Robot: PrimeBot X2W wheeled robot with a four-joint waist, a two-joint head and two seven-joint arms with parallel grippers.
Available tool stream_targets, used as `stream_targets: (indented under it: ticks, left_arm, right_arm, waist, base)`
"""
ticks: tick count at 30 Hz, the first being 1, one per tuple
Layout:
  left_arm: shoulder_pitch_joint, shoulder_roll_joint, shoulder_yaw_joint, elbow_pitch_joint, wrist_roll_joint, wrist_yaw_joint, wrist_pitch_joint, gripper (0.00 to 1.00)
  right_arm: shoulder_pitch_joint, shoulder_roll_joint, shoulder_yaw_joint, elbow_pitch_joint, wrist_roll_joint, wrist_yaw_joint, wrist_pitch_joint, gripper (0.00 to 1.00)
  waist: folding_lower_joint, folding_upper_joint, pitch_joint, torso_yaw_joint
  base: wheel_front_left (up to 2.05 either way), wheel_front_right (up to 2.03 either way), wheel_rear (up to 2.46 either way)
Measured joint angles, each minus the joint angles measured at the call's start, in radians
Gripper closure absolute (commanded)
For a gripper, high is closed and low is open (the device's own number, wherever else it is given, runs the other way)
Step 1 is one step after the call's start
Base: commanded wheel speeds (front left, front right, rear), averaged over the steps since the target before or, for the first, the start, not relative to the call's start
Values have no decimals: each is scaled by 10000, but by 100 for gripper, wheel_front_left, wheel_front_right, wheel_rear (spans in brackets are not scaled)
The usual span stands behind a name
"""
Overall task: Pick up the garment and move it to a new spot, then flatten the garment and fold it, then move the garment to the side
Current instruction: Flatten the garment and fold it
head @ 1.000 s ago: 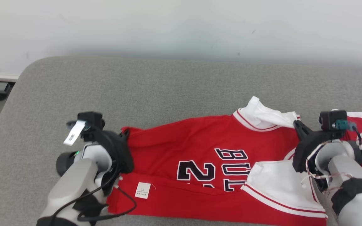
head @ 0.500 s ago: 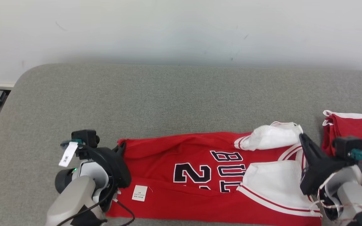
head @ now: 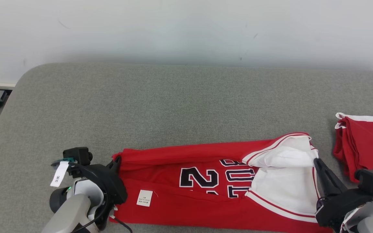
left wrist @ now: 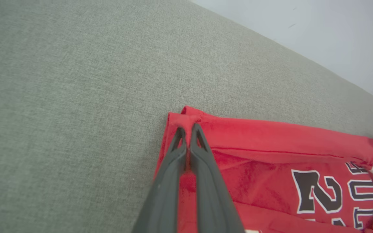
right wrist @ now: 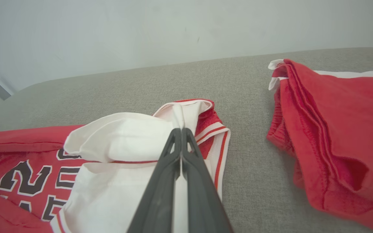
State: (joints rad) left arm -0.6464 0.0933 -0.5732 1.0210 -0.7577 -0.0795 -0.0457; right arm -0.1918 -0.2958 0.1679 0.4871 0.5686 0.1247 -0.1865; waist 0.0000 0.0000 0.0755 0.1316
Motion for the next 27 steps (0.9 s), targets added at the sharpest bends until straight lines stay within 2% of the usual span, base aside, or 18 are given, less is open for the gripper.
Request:
stream_targets:
  ticks: [11, 27]
  left_arm:
    - [127, 35, 148, -270, -146, 0, -182, 100]
    - [912, 236, 161, -449, -198, -4, -349, 100]
  right_arm:
    - [1467, 88, -654, -2537, 1024, 0, 65, 100]
    - [3732, -171, -794, -4286, 1774, -119, 1279, 100]
  waist:
    - [0, 1, 71, -65]
    - [0, 1, -23, -141]
  base:
    - [0, 0, 0]
    - [0, 0, 0]
